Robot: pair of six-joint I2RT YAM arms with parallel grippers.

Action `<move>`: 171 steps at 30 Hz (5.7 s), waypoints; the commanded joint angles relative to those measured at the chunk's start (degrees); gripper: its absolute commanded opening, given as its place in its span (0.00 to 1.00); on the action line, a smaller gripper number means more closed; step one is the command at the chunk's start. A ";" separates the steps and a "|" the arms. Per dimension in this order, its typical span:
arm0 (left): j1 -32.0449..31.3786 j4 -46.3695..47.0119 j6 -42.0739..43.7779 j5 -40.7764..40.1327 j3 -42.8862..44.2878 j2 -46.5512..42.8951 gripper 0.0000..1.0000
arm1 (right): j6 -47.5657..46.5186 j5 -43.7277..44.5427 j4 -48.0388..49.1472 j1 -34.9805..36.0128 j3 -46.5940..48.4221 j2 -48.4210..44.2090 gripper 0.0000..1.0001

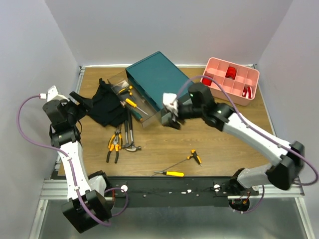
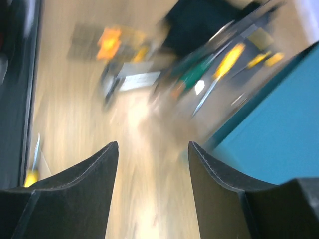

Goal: Sort the tools into containers

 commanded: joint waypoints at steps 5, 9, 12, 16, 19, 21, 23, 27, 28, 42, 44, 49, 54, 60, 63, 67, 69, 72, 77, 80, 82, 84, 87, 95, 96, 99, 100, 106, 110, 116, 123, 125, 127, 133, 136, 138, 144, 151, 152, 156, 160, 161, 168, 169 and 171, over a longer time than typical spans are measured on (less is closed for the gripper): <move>0.44 3.16 0.49 2.69 -1.32 -0.82 0.81 | -45.05 -2.70 -36.26 -2.67 -13.98 -2.98 0.61; 0.44 3.26 0.58 3.21 -2.03 -0.99 0.82 | -48.14 2.03 -29.80 -2.67 -20.10 -2.16 0.61; 0.44 2.38 0.93 3.39 -0.98 -0.55 0.81 | -53.23 4.06 -26.61 -2.32 -23.99 -2.17 0.62; 0.44 1.85 1.29 3.39 0.17 0.50 0.81 | -57.98 4.24 -29.50 -2.06 -27.86 -2.34 0.61; 0.44 1.67 1.37 2.87 0.35 0.33 0.81 | -55.73 5.73 -26.19 -1.19 -30.67 -3.30 0.61; 0.44 1.50 1.37 2.69 0.26 -0.11 0.81 | -53.52 6.79 -24.07 -0.57 -32.35 -3.22 0.61; 0.44 1.15 1.55 2.51 0.00 -0.81 0.82 | -50.70 7.49 -21.43 0.48 -32.70 -1.82 0.60; 0.44 0.36 1.55 2.60 -0.62 -1.52 0.82 | -46.40 9.60 -18.62 1.89 -31.57 2.57 0.56; 0.44 0.18 1.64 2.69 -0.62 -1.61 0.82 | -45.00 10.47 -18.09 2.24 -31.21 3.54 0.55; 0.44 3.59 -0.82 3.22 -0.09 0.15 0.82 | -29.61 7.95 -28.88 1.28 -12.77 -5.76 0.01; 0.44 4.92 -1.61 3.39 -0.35 0.76 0.82 | -24.88 3.90 -28.37 1.19 -5.24 -4.99 0.01; 0.44 4.93 -1.97 4.27 0.43 0.86 0.82 | 1.43 1.60 -20.47 1.28 11.22 3.80 0.01; 0.52 3.61 -1.35 3.92 0.44 -0.11 0.82 | 16.00 2.65 -15.37 1.19 25.73 17.31 0.01; 0.96 2.73 -1.17 3.92 -1.06 -1.96 0.82 | 20.93 11.87 -14.57 1.28 38.22 27.62 0.01; 1.58 2.64 -1.26 3.83 -1.67 -2.48 0.82 | 22.95 16.10 -12.99 1.19 39.10 30.53 0.01; 2.37 2.99 -1.70 4.01 -2.29 -2.58 0.82 | 26.90 15.06 -11.67 1.19 39.63 33.43 0.01; 2.46 3.08 -1.79 4.09 -2.38 -2.49 0.82 | 27.70 14.79 -11.49 1.28 39.81 35.01 0.01; 2.46 3.17 -1.88 4.10 -2.29 -2.22 0.82 | 27.88 15.05 -11.14 1.19 39.63 36.50 0.01; 2.63 3.43 -1.88 4.10 -2.55 -1.96 0.82 | 27.70 15.57 -10.88 1.19 39.11 38.35 0.01; 2.72 3.26 -1.97 4.18 -2.38 -1.78 0.82 | 26.74 20.93 -11.31 1.10 39.45 39.49 0.19; 2.90 3.26 -1.97 4.18 -2.20 -1.61 0.82 | 25.95 23.13 -11.67 1.11 39.81 39.06 0.43; 2.90 3.34 -2.05 4.10 -2.20 -1.52 0.82 | 25.51 22.97 -12.02 1.10 39.81 37.92 0.61; 2.90 3.69 -2.31 4.18 -2.20 -1.34 0.82 | 26.47 22.18 -12.37 1.10 39.81 33.36 0.70; 2.90 5.10 -3.20 5.15 -0.71 1.03 0.82 | 10.89 -0.11 -16.56 1.19 23.14 17.01 0.72; 2.98 5.45 -3.37 5.24 -0.36 1.29 0.82 | 8.22 -1.28 -17.46 1.19 19.72 15.52 0.72; 2.98 6.15 -2.67 5.85 0.78 2.70 0.81 | 0.56 -3.84 -14.84 1.19 1.27 8.49 0.72; 2.90 6.33 -2.49 5.77 1.05 3.22 0.82 | -0.33 -4.02 -13.35 1.28 -2.69 5.95 0.73; 2.46 5.89 -1.70 5.41 1.23 3.58 0.81 | -0.43 2.11 -5.80 7.07 -20.28 3.29 0.76; 2.02 5.37 -1.26 5.24 0.44 2.70 0.82 | 6.76 6.35 0.46 13.04 -24.18 3.98 0.76; 1.58 4.49 -0.73 5.33 -0.79 0.60 0.82 | 9.33 8.36 4.76 18.06 -27.69 4.69 0.76; 1.49 5.45 -1.79 4.89 -2.03 -1.60 0.82 | 9.60 12.15 6.44 21.75 -28.04 8.03 0.75; 1.49 5.10 -1.61 4.62 -2.03 -2.31 0.82 | 10.47 12.33 7.14 22.98 -28.57 8.20 0.75; 1.49 4.40 -1.61 4.18 -1.94 -2.75 0.82 | 11.18 13.11 7.32 23.60 -28.75 8.47 0.73; 1.49 3.08 -1.88 3.57 -1.41 -3.63 0.82 | 14.07 20.93 7.58 25.45 -26.29 14.35 0.70; 1.49 2.90 -2.31 3.48 -1.32 -3.19 0.82 | 17.94 24.10 5.22 25.45 -24.01 20.06 0.49; 1.58 3.25 -2.58 3.83 -1.06 -2.84 0.82 | 19.17 25.94 3.72 25.45 -22.16 21.12 0.28; 1.40 5.01 -3.28 5.06 0.78 -0.03 0.82 | 15.05 25.78 -0.33 23.26 -16.90 14.81 0.01; -1.40 6.33 -3.72 4.10 2.11 4.80 0.81 | 13.02 12.78 -7.26 11.75 3.62 8.64 0.01; -2.11 6.33 -3.72 3.66 1.84 5.85 0.81 | 13.55 11.72 -9.71 9.65 6.99 9.17 0.01; -5.18 6.68 -4.69 3.39 1.05 8.23 0.81 | 16.01 11.36 -10.18 6.65 23.08 13.73 0.01; -7.55 5.11 -3.29 2.69 1.49 10.87 0.80 | 15.49 13.73 -8.68 5.50 34.60 22.24 0.01; -8.08 4.75 -2.50 2.60 1.93 12.00 0.80 | 15.57 14.17 -7.37 4.98 36.97 23.49 0.01; -12.22 4.13 -2.31 4.43 2.11 15.79 0.80 | 19.35 15.49 -1.57 4.09 46.13 36.15 0.01; -12.22 4.83 -3.01 4.88 1.76 15.97 0.80 | 19.87 15.32 -0.34 3.92 45.88 37.03 0.01; -12.22 6.93 -3.89 5.85 0.26 16.15 0.80 | 22.07 14.62 3.61 3.39 44.82 38.34 0.20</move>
